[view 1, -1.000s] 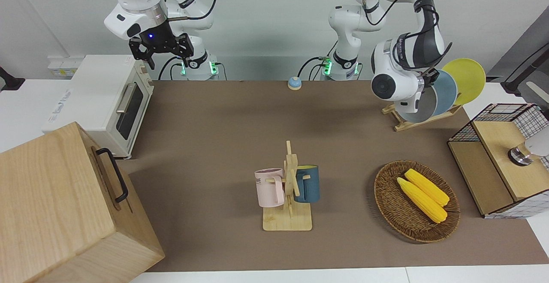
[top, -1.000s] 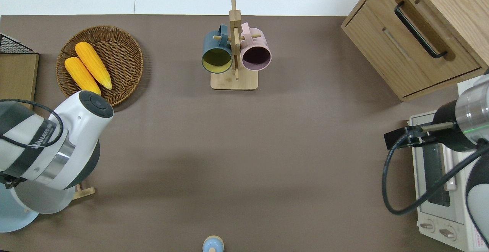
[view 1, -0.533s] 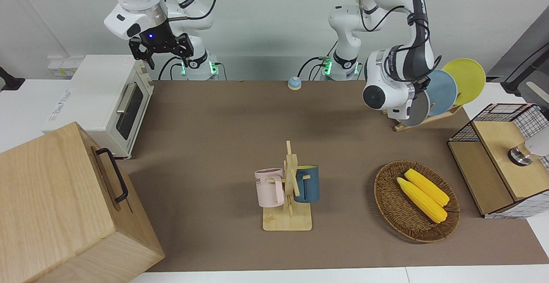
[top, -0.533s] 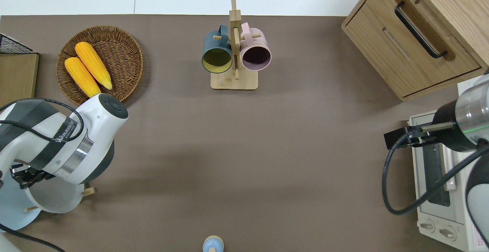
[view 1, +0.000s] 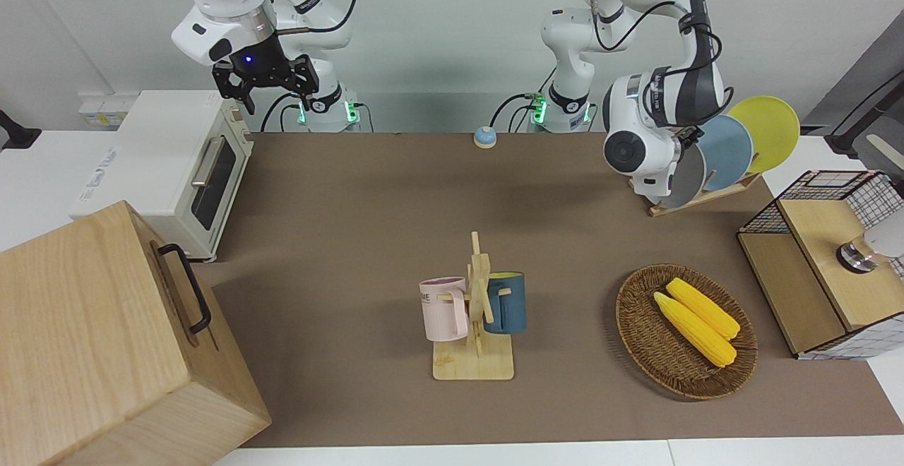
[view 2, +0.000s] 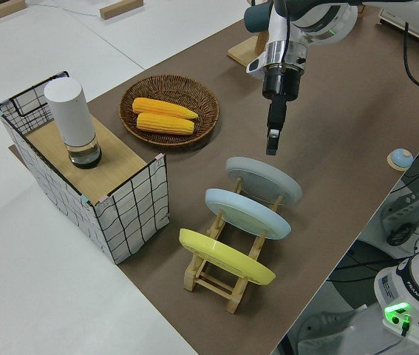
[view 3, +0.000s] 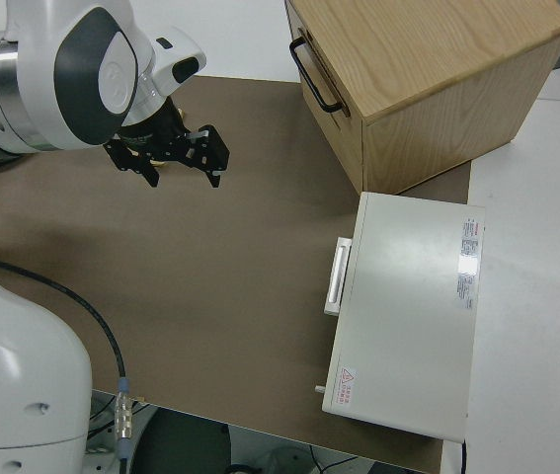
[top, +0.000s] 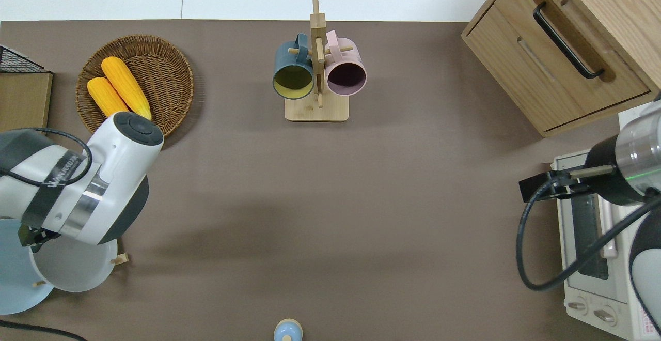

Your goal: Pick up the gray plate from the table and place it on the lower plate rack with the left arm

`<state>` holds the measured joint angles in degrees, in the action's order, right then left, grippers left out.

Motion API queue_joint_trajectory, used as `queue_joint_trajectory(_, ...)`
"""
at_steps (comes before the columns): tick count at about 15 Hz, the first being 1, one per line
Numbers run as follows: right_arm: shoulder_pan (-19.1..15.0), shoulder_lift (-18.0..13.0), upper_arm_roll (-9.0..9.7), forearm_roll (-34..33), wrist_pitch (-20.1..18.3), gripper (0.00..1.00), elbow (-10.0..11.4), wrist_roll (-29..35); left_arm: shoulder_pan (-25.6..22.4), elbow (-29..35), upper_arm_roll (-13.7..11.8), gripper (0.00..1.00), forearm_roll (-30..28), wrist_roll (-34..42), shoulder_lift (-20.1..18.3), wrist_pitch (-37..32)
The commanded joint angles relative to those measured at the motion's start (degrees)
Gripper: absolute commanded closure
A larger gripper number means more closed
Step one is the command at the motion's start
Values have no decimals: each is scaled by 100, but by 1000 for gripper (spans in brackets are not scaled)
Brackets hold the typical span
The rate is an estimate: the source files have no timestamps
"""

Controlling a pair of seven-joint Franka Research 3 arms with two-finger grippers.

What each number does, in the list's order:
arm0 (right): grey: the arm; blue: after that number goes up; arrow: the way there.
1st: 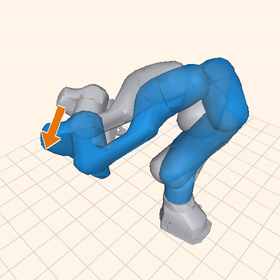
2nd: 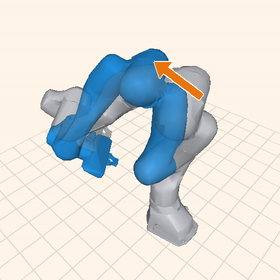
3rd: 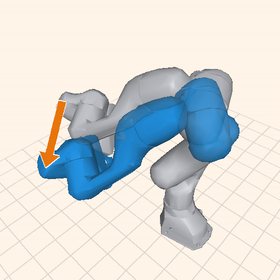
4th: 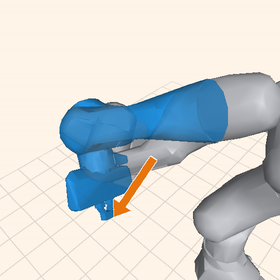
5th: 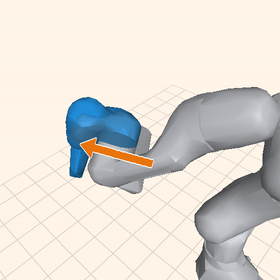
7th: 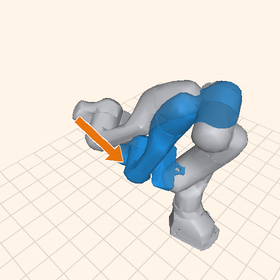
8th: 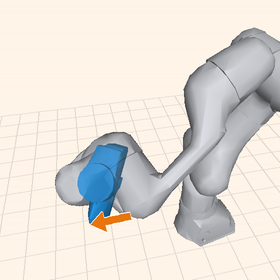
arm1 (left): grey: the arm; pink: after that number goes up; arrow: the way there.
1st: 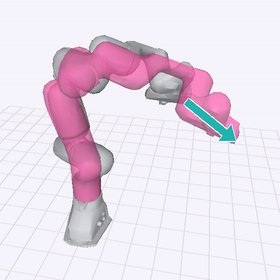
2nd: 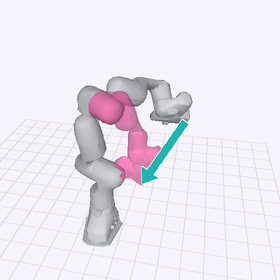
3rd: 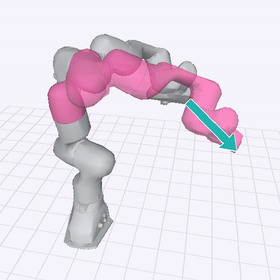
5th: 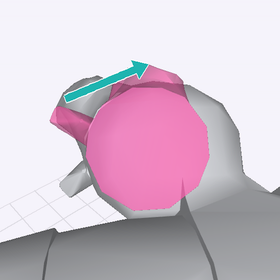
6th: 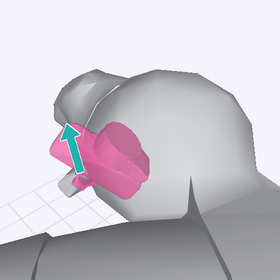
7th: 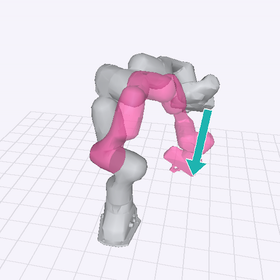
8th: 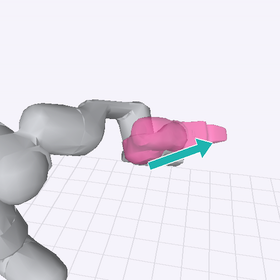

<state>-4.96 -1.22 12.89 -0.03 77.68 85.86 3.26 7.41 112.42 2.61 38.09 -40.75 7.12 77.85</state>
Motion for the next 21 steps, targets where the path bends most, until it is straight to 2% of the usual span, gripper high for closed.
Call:
queue_joint_trajectory(1, -85, -27, 38, 20, -87, 13, -26, -19, 76, -623, -51, 0, -923, 6, -219, 90)
queue_joint_trajectory(6, -85, -27, 38, 12, -87, 11, -35, -19, 76, -1405, -51, 7, -1988, 15, -465, 81)
queue_joint_trajectory(8, -76, -27, 38, 20, -87, 13, -35, -19, 76, -1635, -51, 7, -2122, 32, -579, 90)
queue_joint_trajectory(11, -76, -27, 38, 20, -87, 11, -35, -19, 50, -1653, -50, 7, -2375, 286, -895, 99)
queue_joint_trajectory(14, -85, -27, 38, 20, -87, 13, -35, -19, -55, -1653, -129, 7, -2737, 1390, -1247, 160)
queue_joint_trajectory(19, -85, -27, 38, 20, -87, 11, -35, -19, -292, -1653, -165, 7, -3272, 3245, -1537, 239)
queue_joint_trajectory(21, -84, -27, 38, 20, -87, 11, -35, -19, -302, -1653, -453, 5, -3719, 3897, -1608, 257)
